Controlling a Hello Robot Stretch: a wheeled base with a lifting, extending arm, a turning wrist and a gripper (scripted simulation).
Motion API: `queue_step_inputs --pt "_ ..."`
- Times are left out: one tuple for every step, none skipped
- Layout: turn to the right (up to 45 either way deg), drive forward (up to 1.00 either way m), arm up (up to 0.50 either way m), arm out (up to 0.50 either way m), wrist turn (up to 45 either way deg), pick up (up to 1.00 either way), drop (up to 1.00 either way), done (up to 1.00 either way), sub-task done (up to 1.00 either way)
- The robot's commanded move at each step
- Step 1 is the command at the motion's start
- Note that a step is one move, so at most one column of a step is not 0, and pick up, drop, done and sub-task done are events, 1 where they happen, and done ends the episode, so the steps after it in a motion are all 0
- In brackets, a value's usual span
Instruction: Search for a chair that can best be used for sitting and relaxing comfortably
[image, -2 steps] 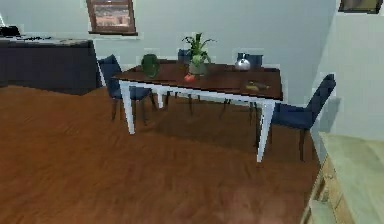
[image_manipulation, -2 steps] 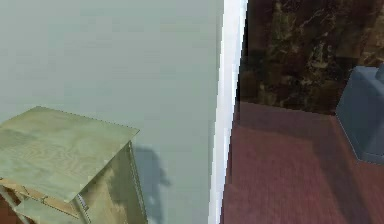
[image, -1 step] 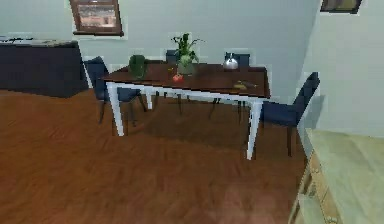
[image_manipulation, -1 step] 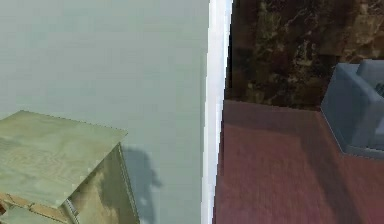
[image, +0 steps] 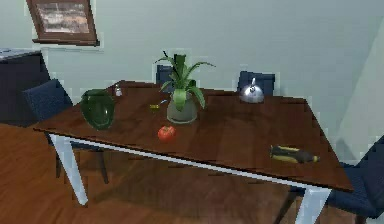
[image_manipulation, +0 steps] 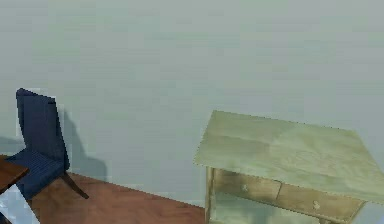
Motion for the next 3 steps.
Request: queue_step_inputs --pt "0.0 0.25 0.0 0.0 0.0 0.0 0.0 0.0 0.0" --pt "45.0 0.0 0.0 0.0 0.0 0.0 0.0 0.0 0.0" --pt "0.0 0.0 0.0 0.0 0.0 0.0 0.0 1.0 0.0"
